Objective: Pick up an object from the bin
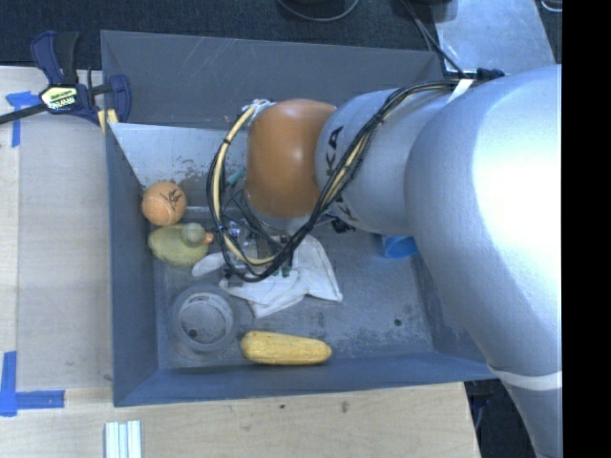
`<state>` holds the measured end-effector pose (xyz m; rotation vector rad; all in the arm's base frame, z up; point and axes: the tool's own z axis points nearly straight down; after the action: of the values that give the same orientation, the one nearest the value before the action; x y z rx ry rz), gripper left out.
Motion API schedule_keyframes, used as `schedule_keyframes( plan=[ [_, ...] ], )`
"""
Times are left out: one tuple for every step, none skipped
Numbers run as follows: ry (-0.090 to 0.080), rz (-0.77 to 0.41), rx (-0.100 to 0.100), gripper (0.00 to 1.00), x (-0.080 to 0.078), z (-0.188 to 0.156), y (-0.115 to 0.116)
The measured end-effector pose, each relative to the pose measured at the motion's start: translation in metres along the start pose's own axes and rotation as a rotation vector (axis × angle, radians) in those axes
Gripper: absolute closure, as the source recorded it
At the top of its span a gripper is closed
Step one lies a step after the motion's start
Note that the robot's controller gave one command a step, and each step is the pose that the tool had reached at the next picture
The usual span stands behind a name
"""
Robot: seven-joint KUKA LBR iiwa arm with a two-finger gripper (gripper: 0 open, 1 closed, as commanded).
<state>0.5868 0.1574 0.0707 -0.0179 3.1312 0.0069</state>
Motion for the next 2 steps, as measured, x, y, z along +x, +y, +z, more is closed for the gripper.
schedule_keyframes(
  plan=[
    [0.004,0.02,0.001,1.0,-0.004,-0.054,0.007],
    [0.0,-0.002,0.001,1.0,-0.015,-0.115,0.032]
  ],
)
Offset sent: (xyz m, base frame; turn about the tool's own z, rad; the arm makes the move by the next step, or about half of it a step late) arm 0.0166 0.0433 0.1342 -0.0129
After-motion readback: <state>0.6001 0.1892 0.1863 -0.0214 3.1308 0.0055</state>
